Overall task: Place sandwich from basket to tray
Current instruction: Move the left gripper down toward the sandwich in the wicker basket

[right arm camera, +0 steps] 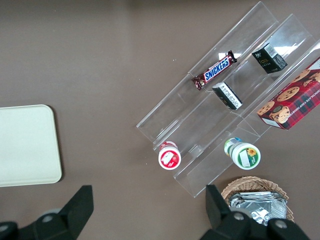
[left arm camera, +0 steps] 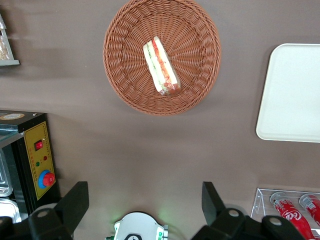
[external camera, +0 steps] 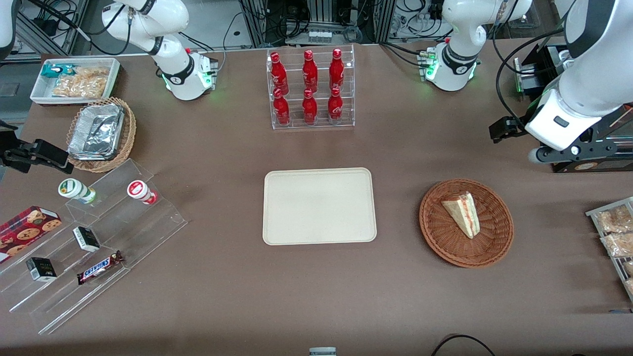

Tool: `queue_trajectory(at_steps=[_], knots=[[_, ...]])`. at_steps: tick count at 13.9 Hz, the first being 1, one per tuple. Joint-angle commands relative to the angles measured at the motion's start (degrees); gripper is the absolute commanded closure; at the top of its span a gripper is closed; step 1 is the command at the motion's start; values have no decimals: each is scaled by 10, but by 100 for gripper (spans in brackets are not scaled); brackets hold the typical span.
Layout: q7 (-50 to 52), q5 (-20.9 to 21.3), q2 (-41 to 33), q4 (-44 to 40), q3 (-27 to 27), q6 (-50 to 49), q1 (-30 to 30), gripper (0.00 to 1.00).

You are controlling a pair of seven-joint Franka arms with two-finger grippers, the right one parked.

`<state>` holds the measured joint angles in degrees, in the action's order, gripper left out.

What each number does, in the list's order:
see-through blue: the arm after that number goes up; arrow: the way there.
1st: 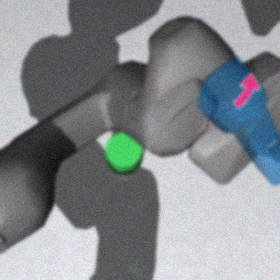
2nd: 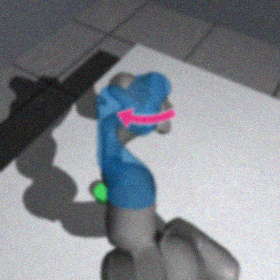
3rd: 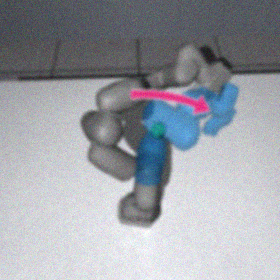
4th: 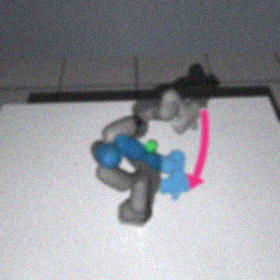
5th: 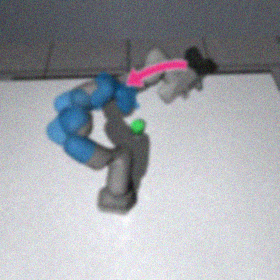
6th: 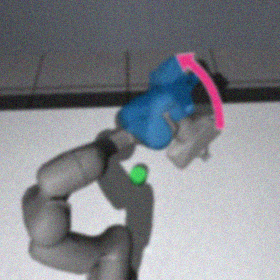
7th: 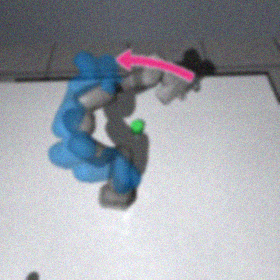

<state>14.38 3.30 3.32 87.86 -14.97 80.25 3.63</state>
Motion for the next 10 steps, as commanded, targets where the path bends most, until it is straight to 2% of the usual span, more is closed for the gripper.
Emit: queue_trajectory(at_steps=[1, 5, 6, 7, 10], knots=[[-1, -1, 9, -9, 4, 0, -3, 0], [2, 9, 27, -16, 6, -1, -1, 0], [7, 22, 33, -15, 13, -1, -1, 0], [20, 38, 51, -15, 22, 0, -2, 0], [52, 44, 92, -6, 23, 10, -2, 0]])
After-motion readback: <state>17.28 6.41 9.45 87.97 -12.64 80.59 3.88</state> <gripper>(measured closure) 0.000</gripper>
